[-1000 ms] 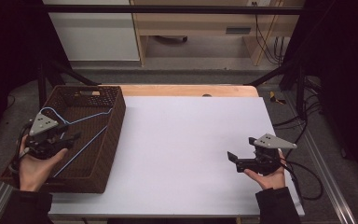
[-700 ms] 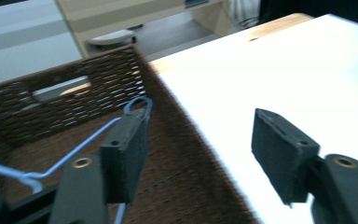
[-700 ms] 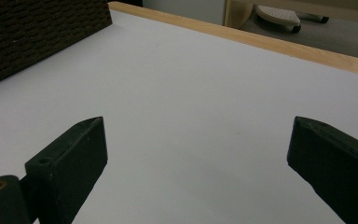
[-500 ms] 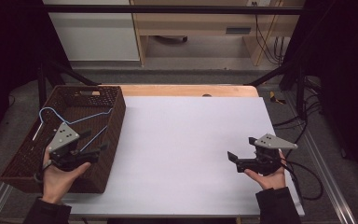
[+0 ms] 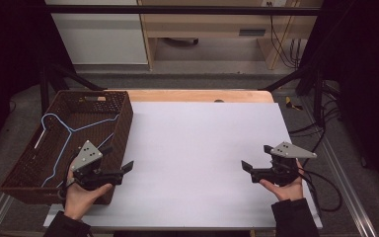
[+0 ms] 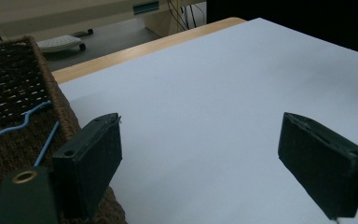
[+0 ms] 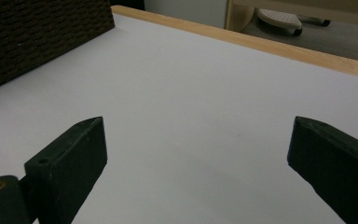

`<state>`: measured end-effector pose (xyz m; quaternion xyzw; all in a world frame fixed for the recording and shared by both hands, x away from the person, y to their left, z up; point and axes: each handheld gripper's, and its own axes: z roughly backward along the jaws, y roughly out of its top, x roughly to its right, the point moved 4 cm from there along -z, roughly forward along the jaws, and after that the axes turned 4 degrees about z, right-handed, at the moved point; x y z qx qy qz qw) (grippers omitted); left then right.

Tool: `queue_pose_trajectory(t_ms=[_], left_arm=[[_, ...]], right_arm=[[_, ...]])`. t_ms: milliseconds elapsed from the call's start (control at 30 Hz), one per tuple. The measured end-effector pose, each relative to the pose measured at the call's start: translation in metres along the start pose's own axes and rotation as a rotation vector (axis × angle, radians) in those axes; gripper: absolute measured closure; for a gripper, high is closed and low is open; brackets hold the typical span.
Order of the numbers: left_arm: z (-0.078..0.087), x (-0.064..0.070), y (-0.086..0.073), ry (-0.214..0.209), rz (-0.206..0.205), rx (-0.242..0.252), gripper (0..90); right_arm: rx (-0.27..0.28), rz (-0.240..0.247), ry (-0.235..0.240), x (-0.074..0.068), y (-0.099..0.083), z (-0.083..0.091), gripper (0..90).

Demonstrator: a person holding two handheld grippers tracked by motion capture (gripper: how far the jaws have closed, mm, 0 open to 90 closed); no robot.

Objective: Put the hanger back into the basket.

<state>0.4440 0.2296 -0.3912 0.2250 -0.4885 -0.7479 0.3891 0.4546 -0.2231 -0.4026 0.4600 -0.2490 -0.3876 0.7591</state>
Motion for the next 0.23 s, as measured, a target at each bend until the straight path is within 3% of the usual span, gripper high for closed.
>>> queue_pose_trajectory(t_ms=[100, 233], left_arm=[[0.0004, 0.0005, -0.0002, 0.006, -0.010, 0.011, 12.7], [0.0005, -0.0008, -0.0011, 0.000, 0.009, 0.011, 12.6]], right_arm=[[0.001, 0.000, 0.005, -0.0004, 0.0000, 0.0000, 5.4], [0.001, -0.002, 0.006, 0.0000, 0.0000, 0.0009, 5.3]])
